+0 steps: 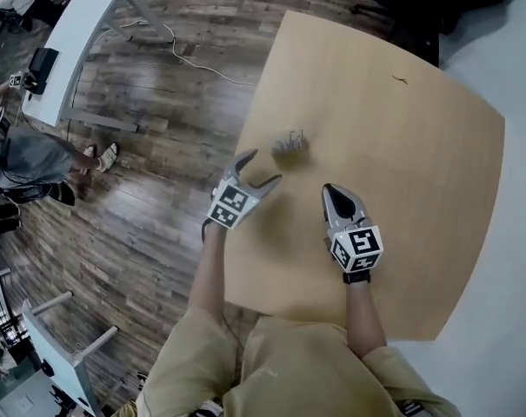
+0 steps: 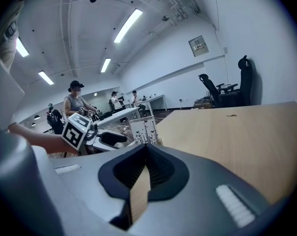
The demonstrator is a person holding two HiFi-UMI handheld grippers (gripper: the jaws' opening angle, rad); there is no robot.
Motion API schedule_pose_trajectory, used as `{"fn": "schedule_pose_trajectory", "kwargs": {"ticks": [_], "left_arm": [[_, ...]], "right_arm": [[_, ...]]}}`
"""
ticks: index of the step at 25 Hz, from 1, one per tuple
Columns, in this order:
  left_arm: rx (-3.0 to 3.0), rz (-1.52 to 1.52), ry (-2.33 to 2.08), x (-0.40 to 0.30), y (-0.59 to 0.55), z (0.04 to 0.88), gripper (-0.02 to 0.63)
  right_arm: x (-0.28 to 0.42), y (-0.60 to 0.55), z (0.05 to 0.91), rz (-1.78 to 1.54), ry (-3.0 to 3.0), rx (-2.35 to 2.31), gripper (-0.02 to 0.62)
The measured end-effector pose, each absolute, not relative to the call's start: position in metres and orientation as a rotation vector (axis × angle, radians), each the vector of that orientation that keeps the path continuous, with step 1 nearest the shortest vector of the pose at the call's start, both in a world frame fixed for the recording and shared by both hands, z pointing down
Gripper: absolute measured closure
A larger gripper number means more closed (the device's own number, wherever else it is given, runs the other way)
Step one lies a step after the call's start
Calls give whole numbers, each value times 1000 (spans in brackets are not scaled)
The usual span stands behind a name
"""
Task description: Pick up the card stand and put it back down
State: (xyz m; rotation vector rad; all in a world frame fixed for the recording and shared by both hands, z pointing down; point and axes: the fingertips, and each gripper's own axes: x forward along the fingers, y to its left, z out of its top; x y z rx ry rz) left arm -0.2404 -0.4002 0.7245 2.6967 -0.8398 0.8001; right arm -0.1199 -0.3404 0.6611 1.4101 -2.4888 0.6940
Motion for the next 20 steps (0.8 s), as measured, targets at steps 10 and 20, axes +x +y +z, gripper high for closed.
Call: {"fn": "schedule_pose_trajectory", "kwargs": {"ticks": [10, 20], "left_arm": [[2791, 882, -597, -195, -452, 751, 233], [2826, 950, -524, -168, -454, 764, 513]], "right_arm": [[-121, -360, 684, 717, -2434, 1415, 591], [-120, -362, 688, 728, -2435, 1413, 591]]}}
